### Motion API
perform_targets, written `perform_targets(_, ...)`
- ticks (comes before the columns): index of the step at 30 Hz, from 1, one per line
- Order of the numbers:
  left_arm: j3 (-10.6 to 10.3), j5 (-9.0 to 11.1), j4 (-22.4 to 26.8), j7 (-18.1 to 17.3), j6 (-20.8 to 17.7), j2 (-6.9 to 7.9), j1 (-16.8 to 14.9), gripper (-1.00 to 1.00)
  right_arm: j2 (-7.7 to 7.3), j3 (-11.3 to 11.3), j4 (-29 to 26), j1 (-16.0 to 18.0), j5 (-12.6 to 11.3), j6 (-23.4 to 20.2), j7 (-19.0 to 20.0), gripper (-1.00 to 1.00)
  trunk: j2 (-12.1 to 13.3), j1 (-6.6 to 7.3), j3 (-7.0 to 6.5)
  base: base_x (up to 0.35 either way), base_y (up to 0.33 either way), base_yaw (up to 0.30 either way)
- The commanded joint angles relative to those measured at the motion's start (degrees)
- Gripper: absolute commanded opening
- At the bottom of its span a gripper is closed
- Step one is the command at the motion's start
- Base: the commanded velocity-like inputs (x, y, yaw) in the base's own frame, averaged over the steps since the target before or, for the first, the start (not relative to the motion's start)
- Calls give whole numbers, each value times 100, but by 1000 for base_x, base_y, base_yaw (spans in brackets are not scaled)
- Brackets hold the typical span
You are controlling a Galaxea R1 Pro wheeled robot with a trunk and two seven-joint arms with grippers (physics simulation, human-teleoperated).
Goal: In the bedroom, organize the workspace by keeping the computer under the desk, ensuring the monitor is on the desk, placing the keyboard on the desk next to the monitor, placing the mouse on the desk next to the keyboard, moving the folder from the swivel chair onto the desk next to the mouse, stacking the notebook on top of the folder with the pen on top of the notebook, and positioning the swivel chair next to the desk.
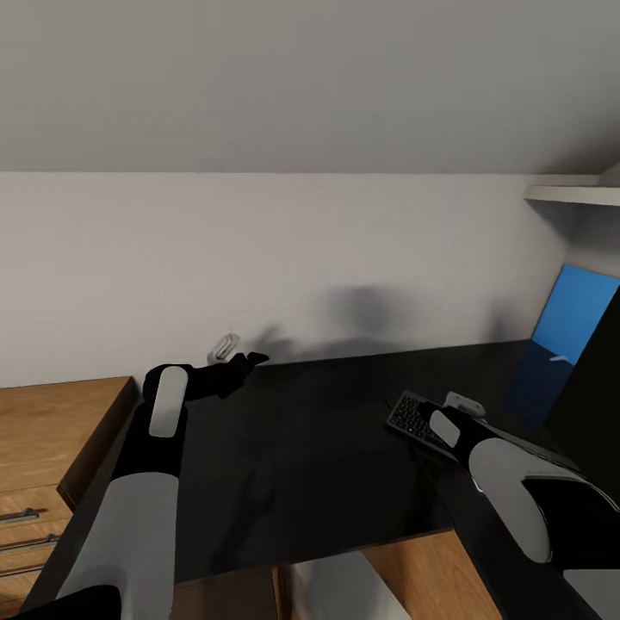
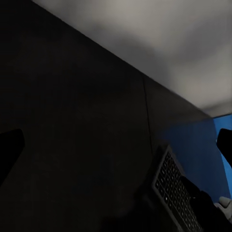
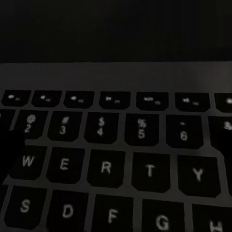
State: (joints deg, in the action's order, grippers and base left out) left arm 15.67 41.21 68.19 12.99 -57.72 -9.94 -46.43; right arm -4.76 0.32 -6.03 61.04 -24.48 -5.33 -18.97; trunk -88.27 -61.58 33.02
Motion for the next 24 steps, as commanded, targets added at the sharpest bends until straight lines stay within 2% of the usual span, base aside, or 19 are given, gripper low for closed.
perform_targets(1,15,60,4,54,-26,-6,-6,100,1,-129,-4,-4,-81,-47,-19,100,-2,0,7,0,0,0)
perform_targets(5,15,55,2,54,-24,-6,-6,100,2,-129,1,-5,-83,-47,-23,100,-163,-88,79,0,0,0)
perform_targets(24,15,87,-20,46,-37,40,-6,100,79,-120,5,-5,-84,-55,-27,100,-163,-88,79,0,0,13)
